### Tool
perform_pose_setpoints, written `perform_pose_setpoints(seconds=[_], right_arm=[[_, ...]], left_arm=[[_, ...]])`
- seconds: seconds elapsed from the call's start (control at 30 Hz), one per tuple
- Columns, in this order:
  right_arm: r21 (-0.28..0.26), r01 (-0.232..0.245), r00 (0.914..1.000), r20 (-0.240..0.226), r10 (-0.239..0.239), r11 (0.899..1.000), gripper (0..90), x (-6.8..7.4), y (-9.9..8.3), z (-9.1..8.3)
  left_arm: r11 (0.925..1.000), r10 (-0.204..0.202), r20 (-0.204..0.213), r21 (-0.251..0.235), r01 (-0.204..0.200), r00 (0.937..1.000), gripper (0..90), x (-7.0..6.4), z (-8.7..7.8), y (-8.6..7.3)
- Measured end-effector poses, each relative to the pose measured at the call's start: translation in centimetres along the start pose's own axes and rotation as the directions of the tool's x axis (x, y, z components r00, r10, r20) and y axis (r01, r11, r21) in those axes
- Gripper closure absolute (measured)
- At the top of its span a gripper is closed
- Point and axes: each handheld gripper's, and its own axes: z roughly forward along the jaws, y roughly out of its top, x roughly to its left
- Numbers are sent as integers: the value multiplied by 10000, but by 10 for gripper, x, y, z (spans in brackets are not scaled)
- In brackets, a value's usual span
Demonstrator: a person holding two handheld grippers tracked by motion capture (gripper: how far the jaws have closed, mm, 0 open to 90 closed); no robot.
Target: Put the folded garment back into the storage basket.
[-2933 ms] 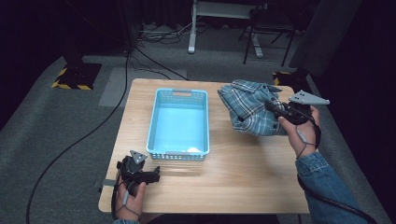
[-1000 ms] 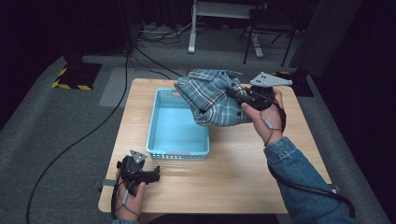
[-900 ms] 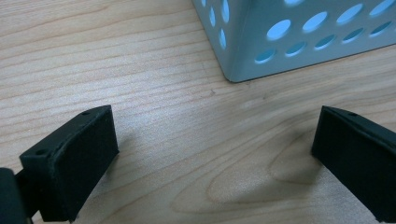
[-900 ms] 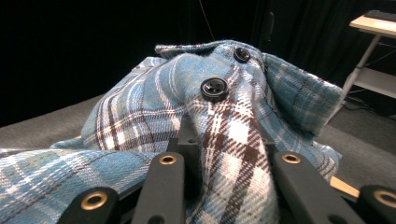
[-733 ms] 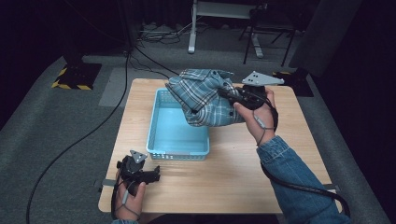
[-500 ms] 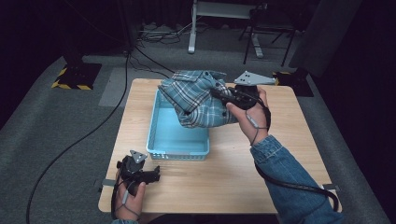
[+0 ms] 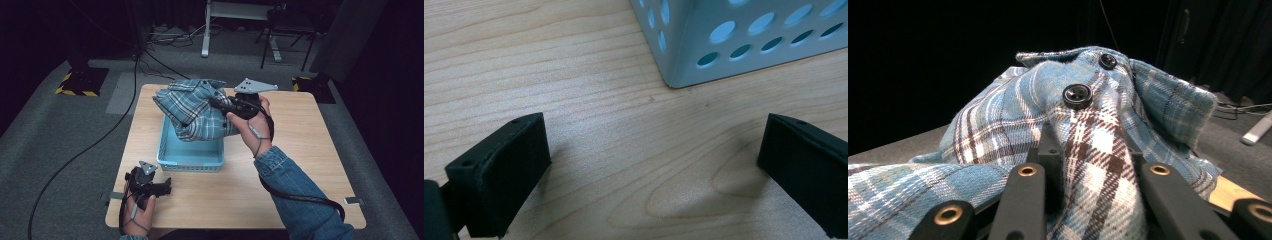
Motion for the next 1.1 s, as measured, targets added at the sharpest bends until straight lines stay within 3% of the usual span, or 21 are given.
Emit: perform_pose_setpoints(seconds=[0.63, 1.1], right_arm=[[286, -337, 9969, -705, 356, 9990, 729, 19, -14, 32], [470, -365, 9986, -364, 382, 9982, 727, 19, -25, 46]], left_arm=[[10000, 0, -2, 5, 0, 10000, 1, 0, 0, 0], [10000, 1, 0, 4, -1, 10000, 1, 0, 0, 0]])
